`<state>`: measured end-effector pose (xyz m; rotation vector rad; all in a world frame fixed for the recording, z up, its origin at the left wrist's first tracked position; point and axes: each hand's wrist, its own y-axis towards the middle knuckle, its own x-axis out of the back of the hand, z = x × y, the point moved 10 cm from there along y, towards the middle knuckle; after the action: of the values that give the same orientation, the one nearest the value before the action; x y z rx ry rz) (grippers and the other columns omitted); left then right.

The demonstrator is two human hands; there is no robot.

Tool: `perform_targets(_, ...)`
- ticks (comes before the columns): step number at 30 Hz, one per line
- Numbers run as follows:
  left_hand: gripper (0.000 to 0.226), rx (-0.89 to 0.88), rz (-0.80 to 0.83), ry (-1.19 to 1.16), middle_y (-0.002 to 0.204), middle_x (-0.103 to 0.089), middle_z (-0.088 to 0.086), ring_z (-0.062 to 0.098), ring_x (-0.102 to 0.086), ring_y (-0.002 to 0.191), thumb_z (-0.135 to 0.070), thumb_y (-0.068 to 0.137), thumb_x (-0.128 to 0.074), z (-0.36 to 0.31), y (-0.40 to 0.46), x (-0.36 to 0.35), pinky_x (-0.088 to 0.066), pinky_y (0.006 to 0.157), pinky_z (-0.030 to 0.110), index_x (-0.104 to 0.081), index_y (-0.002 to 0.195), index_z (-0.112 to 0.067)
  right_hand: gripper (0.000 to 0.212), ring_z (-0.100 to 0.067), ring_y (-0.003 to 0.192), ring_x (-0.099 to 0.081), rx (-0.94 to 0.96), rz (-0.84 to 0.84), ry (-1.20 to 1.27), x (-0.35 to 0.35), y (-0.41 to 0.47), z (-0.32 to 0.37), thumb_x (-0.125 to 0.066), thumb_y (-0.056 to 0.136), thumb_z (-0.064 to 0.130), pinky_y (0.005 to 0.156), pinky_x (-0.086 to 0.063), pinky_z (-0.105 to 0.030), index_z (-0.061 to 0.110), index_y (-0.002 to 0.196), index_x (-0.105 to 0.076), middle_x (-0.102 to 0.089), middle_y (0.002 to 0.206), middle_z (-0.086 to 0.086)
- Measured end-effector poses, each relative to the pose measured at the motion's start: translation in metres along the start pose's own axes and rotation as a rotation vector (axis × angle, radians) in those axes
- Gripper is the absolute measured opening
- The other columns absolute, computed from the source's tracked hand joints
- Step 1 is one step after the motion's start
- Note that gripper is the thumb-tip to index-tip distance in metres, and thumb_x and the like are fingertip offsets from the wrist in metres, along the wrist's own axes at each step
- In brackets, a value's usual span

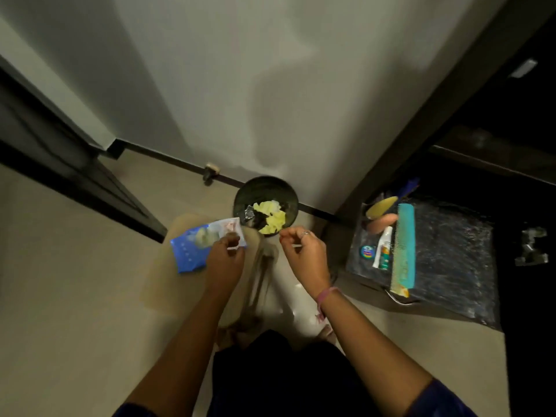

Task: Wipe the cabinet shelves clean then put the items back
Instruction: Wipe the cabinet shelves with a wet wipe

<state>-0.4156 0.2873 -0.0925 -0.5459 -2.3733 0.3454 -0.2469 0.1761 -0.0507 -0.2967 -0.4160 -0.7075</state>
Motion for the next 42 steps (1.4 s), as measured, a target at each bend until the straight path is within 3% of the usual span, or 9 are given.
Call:
perform_targets(6,0.026,0.095,0.036,0.052,0.11,-0.066,0.014,0.028,-0.062,0.101,-0.005,0.084,-0.059,0.088,0.027,0.062,-0.041,0.083,0.025,-0.062,0.11,-0.002,0.025,-0.024,0.104,-0.061,-0.09,0.288,-0.186,-0.142,0.012,-0.011,-0.05,0.093,0.015,0.097,-0.048,-0.037,0.014,0.114,-0.063,-0.064,0.114,-0.01)
perform_targets(10,0.025,0.145,0.084,0.039,0.106,-0.067,0.013,0.026,-0.063,0.098,-0.006,0.086,-0.059,0.126,0.048,0.086,-0.041,0.078,0.025,-0.061,0.11,-0.003,0.043,-0.031,0.134,-0.037,-0.091,0.529,-0.294,-0.233,0.017,-0.016,-0.049,0.089,0.003,0.111,-0.026,-0.029,0.011,0.131,-0.053,-0.04,0.143,-0.019)
perform_targets(15,0.026,0.187,0.087,-0.01,0.113,-0.064,0.009,0.02,-0.061,0.097,-0.005,0.087,-0.056,0.156,0.066,0.099,-0.043,0.08,0.025,-0.059,0.113,-0.004,0.058,-0.032,0.143,-0.021,-0.155,0.66,-0.368,-0.297,0.024,-0.02,-0.052,0.088,0.0,0.113,-0.022,-0.03,0.005,0.143,-0.032,-0.024,0.15,-0.022)
perform_targets(21,0.025,0.219,0.081,-0.028,0.114,-0.064,0.006,0.013,-0.057,0.091,-0.006,0.087,-0.055,0.164,0.078,0.095,-0.04,0.078,0.02,-0.062,0.11,-0.007,0.054,-0.036,0.13,-0.041,-0.305,0.601,-0.36,-0.309,0.038,-0.044,-0.057,0.088,0.008,0.109,-0.03,-0.033,-0.001,0.138,-0.038,-0.036,0.145,-0.019)
perform_targets(27,0.031,0.208,0.07,-0.14,0.116,-0.061,0.005,0.018,-0.059,0.107,-0.005,0.086,-0.058,0.137,0.086,0.09,-0.039,0.082,0.021,-0.057,0.117,-0.006,0.028,-0.021,0.098,-0.063,-0.504,0.306,0.222,-0.253,0.037,-0.041,-0.07,0.082,0.008,0.098,-0.049,-0.035,0.003,0.11,-0.067,-0.068,0.106,-0.011)
perform_targets(30,0.048,0.059,0.147,-0.166,0.119,-0.055,-0.002,0.012,-0.055,0.108,-0.011,0.082,-0.068,0.107,0.094,0.079,-0.042,0.089,0.024,-0.051,0.127,-0.012,0.018,-0.019,0.089,-0.065,-0.523,0.238,0.505,-0.213,0.029,-0.024,-0.07,0.08,0.0,0.093,-0.052,-0.032,0.005,0.097,-0.072,-0.072,0.09,-0.008)
perform_targets(33,0.053,-0.006,0.289,-0.214,0.129,-0.053,0.0,0.015,-0.053,0.115,-0.018,0.082,-0.07,0.08,0.092,0.059,-0.046,0.099,0.033,-0.049,0.13,-0.018,0.017,-0.014,0.082,-0.068,-0.541,0.227,0.673,-0.179,0.018,-0.013,-0.069,0.08,0.002,0.079,-0.056,-0.022,0.015,0.09,-0.074,-0.075,0.086,-0.002)
perform_targets(36,0.039,0.037,0.386,-0.353,0.12,-0.059,0.008,0.017,-0.059,0.1,-0.013,0.082,-0.069,0.053,0.083,0.042,-0.053,0.083,0.029,-0.057,0.119,-0.017,0.018,-0.007,0.072,-0.069,-0.61,0.2,0.869,-0.152,0.004,-0.005,-0.062,0.086,0.001,0.064,-0.057,-0.017,0.012,0.099,-0.069,-0.074,0.086,-0.001)
perform_targets(42,0.019,0.128,0.619,-0.654,0.092,-0.074,0.001,0.018,-0.069,0.086,-0.004,0.088,-0.058,-0.01,0.037,-0.003,-0.058,0.073,0.034,-0.061,0.1,-0.018,0.028,-0.016,0.085,-0.07,-0.643,-0.015,1.12,-0.085,-0.019,-0.005,-0.054,0.091,0.002,0.075,-0.059,-0.031,0.016,0.115,-0.058,-0.066,0.109,-0.009)
